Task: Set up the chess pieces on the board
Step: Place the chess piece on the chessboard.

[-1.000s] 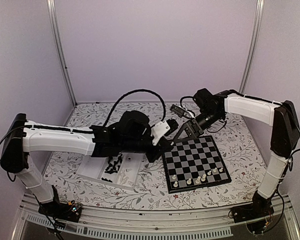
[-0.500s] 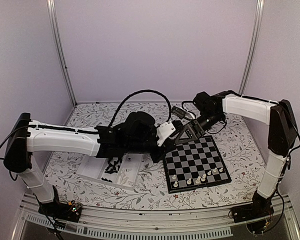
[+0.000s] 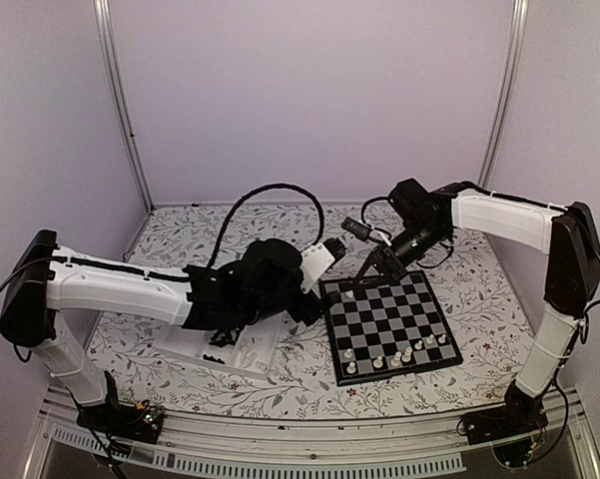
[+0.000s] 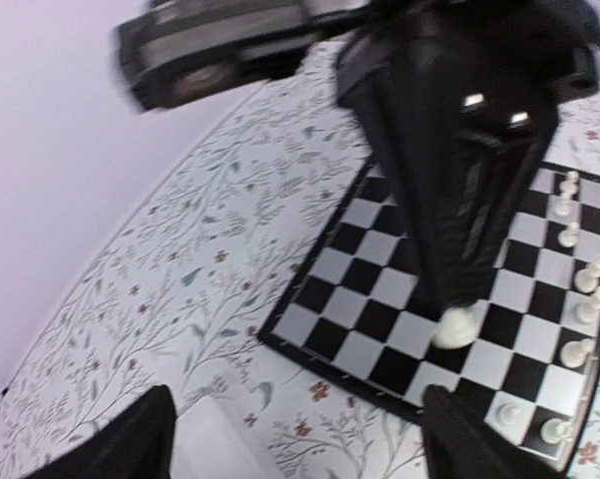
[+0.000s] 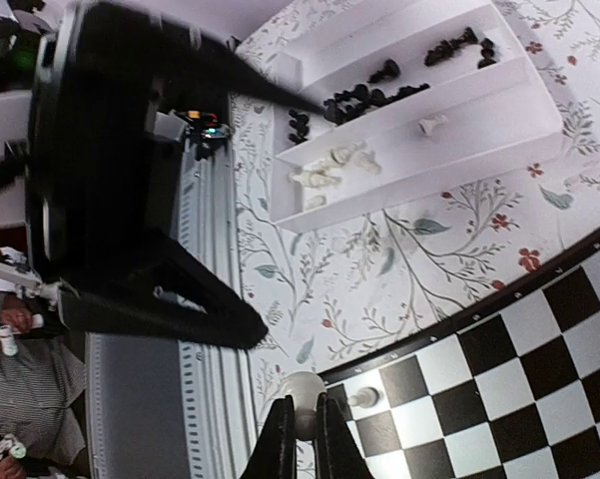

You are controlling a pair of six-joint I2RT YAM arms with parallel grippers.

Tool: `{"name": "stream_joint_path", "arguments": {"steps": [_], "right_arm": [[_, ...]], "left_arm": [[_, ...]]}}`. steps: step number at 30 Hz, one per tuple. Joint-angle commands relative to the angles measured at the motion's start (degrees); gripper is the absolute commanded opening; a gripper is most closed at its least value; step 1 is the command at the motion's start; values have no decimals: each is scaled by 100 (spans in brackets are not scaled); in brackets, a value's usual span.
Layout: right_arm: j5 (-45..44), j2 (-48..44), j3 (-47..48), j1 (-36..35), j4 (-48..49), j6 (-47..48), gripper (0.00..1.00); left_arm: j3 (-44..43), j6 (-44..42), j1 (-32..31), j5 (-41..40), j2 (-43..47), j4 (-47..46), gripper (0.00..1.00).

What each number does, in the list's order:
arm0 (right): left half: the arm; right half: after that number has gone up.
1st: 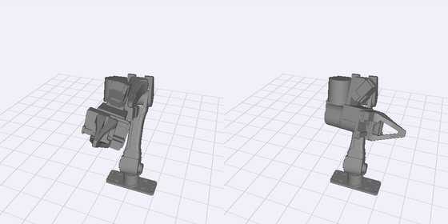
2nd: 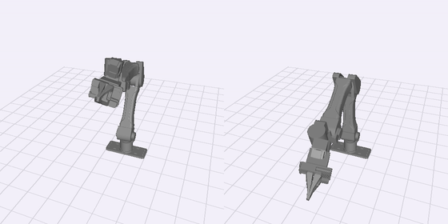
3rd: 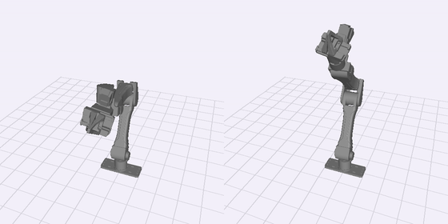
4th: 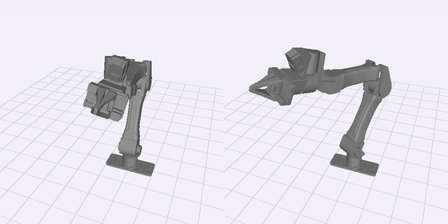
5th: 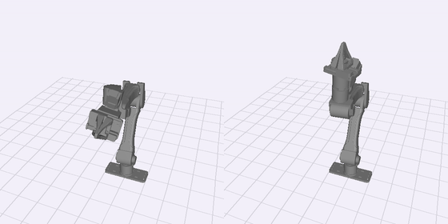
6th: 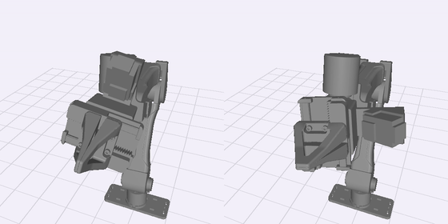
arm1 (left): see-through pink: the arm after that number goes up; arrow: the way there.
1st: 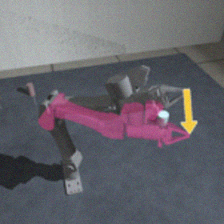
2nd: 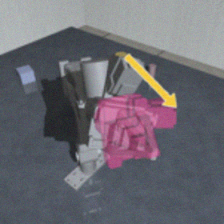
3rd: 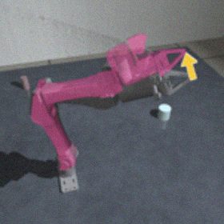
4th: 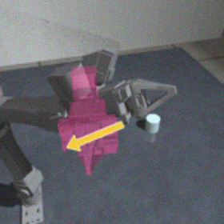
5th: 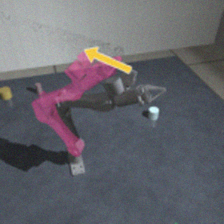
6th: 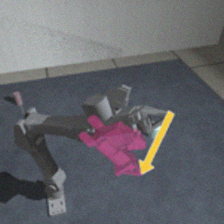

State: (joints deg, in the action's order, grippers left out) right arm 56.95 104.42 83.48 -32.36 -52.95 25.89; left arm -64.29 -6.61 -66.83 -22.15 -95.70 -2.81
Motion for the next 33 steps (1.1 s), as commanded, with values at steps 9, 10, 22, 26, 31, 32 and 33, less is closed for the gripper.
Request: {"name": "stream_joint_path", "arguments": {"steps": [9, 10, 22, 26, 31, 32, 33], "right_arm": [[-3533, -1897, -1822, -50, 1035, 476, 0], [-3706, -2075, -2027, -51, 1102, 574, 0], [-4427, -2660, -3295, -119, 1617, 1116, 0], [-4405, -2575, -3454, -209, 1721, 1154, 0], [-4412, -2437, -3520, -373, 1645, 1298, 1], [-4416, -2416, -3535, -417, 1607, 1329, 1], [-4420, -2389, -3546, -458, 1585, 1359, 1]], "left_arm": [[285, 1606, 390, -1168, 799, 80, 99], [358, 1441, 408, -866, 872, -172, 99], [305, 3056, 1104, -350, 694, 206, 99], [410, 2574, 887, -201, 695, -183, 99], [647, 2222, 651, -673, 845, -596, 99], [608, 2225, 645, -668, 831, -537, 99], [565, 2237, 640, -676, 819, -464, 99]]}}
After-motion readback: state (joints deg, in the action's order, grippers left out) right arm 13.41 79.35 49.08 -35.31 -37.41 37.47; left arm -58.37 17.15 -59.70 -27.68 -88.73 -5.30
